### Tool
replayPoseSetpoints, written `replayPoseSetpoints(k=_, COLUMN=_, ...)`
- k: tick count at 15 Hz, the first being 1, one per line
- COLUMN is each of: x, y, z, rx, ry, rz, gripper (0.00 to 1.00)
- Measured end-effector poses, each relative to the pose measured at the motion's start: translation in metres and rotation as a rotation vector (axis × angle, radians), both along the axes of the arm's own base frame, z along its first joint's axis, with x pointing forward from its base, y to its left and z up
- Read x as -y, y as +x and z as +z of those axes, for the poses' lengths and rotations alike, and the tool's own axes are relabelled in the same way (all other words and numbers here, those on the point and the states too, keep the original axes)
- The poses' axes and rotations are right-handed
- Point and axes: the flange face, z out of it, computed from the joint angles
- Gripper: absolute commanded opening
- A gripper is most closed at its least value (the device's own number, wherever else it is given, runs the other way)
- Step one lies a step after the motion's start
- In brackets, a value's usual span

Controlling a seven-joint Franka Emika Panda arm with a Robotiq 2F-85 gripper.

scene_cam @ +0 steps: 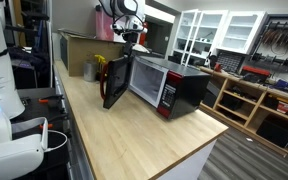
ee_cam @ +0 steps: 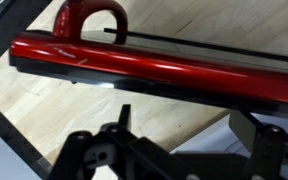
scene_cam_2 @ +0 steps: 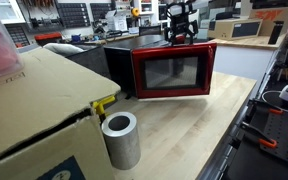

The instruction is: Open the microwave door widely

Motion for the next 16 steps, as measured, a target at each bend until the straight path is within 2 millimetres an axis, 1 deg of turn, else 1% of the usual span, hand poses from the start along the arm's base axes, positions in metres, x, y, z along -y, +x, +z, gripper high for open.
replayPoseSetpoints(k=3, x=-0.013, y=-0.004, z=0.001, rx=0.058, ry=0.087, rz=-0.038, gripper=1.00)
replayPoseSetpoints(k=6, x=-0.025, y=-0.015, z=0.002, rx=0.107, ry=0.123, rz=-0.057, gripper=1.00)
replayPoseSetpoints(k=11, x=-0.052, y=-0.045, z=0.002, rx=0.160, ry=0.127, rz=-0.055, gripper=1.00)
replayPoseSetpoints(k=16, x=-0.079, y=-0.078, z=-0.003, rx=0.182, ry=0.119, rz=-0.056, gripper=1.00)
